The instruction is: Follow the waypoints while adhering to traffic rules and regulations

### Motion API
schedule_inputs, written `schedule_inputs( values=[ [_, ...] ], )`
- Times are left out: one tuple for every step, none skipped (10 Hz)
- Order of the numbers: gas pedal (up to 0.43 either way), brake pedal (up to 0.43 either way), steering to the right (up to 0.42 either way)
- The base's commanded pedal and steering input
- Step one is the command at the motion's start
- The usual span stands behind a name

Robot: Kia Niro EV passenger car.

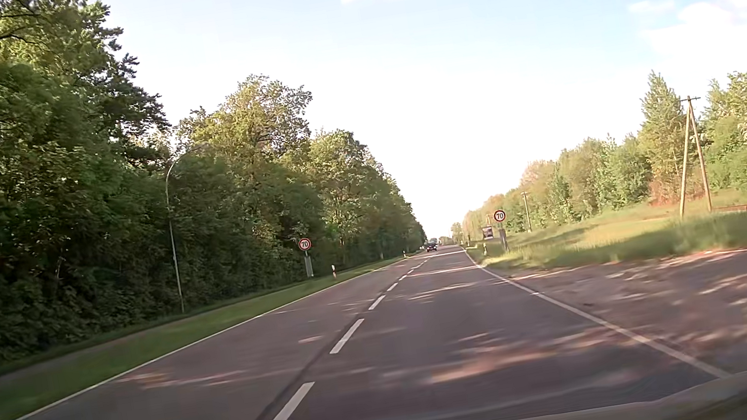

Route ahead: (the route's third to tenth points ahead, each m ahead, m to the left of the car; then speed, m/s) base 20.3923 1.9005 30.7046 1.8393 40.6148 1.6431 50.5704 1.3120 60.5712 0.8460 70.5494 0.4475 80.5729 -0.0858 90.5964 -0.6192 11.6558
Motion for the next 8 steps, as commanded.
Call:
schedule_inputs(
  values=[
    [0.189,0.0,0.014],
    [0.189,0.0,0.014],
    [0.189,0.0,0.014],
    [0.189,0.0,0.014],
    [0.197,0.0,0.014],
    [0.197,0.0,0.014],
    [0.189,0.0,0.014],
    [0.189,0.0,0.014]
  ],
)
